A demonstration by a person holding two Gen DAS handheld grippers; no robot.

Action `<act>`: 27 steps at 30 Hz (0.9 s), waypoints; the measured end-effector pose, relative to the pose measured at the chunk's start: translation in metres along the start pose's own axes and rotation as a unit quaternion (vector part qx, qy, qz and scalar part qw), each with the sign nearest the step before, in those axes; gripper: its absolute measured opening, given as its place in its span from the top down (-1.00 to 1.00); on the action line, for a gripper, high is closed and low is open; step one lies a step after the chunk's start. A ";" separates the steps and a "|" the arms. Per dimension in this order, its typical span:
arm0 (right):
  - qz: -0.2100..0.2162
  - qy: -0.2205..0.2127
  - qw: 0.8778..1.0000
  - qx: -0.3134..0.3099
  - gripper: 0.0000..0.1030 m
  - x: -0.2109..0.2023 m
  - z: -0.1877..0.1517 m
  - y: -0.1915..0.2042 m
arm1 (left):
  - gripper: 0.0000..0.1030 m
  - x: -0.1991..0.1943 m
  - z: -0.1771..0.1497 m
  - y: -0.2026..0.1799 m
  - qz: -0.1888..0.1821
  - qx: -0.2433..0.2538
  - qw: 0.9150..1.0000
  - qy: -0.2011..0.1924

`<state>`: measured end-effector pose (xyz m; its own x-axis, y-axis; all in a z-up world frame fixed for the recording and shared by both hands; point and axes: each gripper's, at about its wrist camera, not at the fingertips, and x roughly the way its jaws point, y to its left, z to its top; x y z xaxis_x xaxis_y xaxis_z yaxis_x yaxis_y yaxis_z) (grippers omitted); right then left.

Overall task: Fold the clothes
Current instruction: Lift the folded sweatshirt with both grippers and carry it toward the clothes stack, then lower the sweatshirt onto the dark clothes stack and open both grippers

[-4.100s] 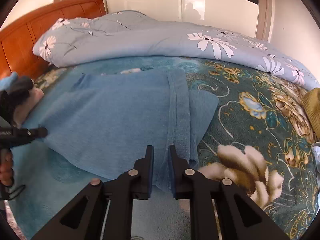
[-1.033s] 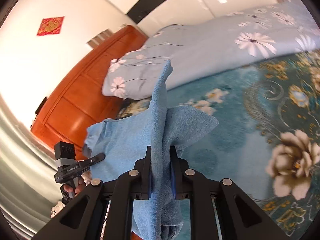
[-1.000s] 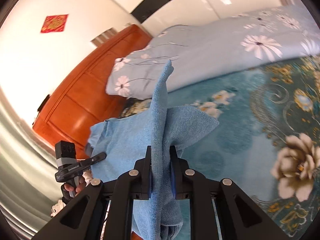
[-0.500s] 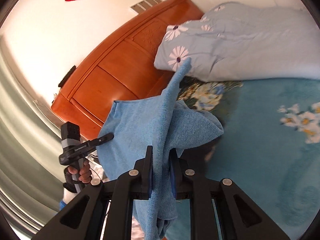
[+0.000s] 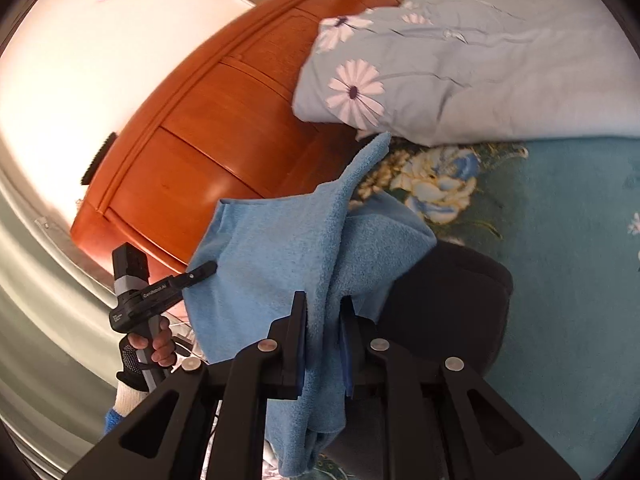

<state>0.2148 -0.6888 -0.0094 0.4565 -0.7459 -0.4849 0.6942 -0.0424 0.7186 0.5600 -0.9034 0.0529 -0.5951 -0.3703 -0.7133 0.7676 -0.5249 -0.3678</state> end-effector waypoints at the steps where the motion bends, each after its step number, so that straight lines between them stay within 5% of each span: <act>1: -0.005 0.003 1.000 0.001 0.72 0.003 -0.001 -0.004 | 0.62 0.003 -0.001 0.001 0.001 0.002 1.000 0.002; 9: -0.040 0.016 0.999 -0.009 0.70 0.013 -0.008 -0.016 | 0.36 0.015 -0.009 0.013 0.003 -0.031 1.000 0.000; 14: -0.065 0.019 0.997 -0.033 0.28 0.005 -0.007 -0.008 | 0.12 -0.018 -0.010 -0.004 0.019 -0.001 0.999 -0.042; 19: -0.099 -0.013 0.994 -0.048 0.17 -0.028 -0.004 0.002 | -0.12 -0.051 -0.011 -0.022 0.034 0.028 0.996 -0.083; 25: -0.113 -0.049 0.984 -0.128 -0.07 -0.056 0.000 0.050 | -0.31 -0.046 -0.019 -0.078 0.069 0.137 0.986 -0.070; 27: -0.105 -0.042 0.982 -0.153 -0.08 -0.043 -0.001 0.068 | -0.31 -0.032 -0.015 -0.077 0.078 0.129 0.987 -0.053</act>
